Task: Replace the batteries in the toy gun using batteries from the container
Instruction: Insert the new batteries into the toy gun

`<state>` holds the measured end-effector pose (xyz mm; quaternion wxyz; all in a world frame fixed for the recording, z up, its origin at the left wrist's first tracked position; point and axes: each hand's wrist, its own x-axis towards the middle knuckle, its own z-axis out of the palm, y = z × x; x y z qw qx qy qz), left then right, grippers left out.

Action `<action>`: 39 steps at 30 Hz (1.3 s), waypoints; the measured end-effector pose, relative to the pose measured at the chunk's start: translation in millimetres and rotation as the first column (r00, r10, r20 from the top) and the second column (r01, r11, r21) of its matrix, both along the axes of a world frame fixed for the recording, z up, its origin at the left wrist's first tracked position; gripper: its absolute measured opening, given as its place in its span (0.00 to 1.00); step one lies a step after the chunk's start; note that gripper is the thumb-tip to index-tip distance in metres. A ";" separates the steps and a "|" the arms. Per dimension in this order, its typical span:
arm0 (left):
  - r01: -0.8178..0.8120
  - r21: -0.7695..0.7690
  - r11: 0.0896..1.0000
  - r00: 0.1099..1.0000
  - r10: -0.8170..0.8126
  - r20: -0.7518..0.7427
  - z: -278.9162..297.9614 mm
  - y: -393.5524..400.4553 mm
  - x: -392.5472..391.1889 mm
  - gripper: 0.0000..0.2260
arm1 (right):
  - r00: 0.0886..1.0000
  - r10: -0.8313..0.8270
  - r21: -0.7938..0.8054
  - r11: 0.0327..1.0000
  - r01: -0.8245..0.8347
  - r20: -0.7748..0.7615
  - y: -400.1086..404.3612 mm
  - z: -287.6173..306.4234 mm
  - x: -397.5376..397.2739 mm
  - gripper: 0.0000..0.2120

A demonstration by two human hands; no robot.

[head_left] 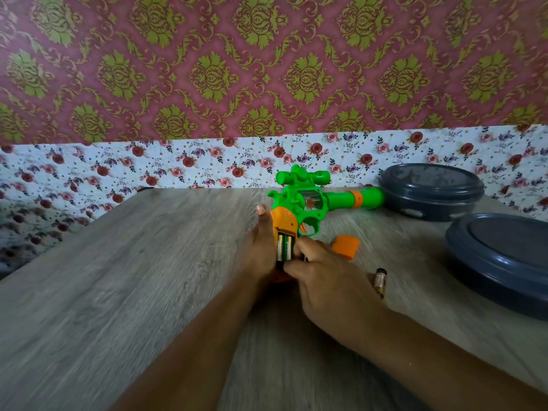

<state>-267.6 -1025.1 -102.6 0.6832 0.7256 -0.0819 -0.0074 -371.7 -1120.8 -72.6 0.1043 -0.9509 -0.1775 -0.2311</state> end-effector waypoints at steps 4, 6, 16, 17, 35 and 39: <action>-0.012 0.030 0.999 0.999 0.011 0.031 7.8 1.7 -8.1 0.44 | 0.993 -0.076 -0.071 0.995 0.070 -0.085 3.8 6.6 -1.0 0.12; -0.026 0.068 0.997 0.999 0.024 0.040 8.8 1.7 -10.8 0.40 | 0.983 -0.142 -0.132 0.983 0.126 -0.114 5.1 10.1 3.1 0.13; -0.008 -0.041 0.999 0.999 0.009 0.045 11.2 -2.5 -16.2 0.08 | 0.971 -0.213 -0.267 0.947 0.179 -0.105 -3.0 9.0 17.0 0.17; -0.017 -0.052 0.999 0.999 0.019 0.038 11.6 -3.3 -17.5 0.08 | 0.970 -0.216 -0.246 0.952 0.183 -0.114 -6.4 9.2 18.0 0.18; 0.000 0.125 0.992 0.993 -0.015 0.120 14.3 -2.7 -20.6 0.06 | 0.978 -0.191 -0.072 0.980 0.185 -0.089 -37.6 27.2 21.7 0.26; 0.033 0.087 0.996 0.995 -0.041 0.095 15.6 -2.2 -21.3 0.07 | 0.972 -0.213 0.148 0.963 0.226 -0.097 -73.4 49.8 12.4 0.08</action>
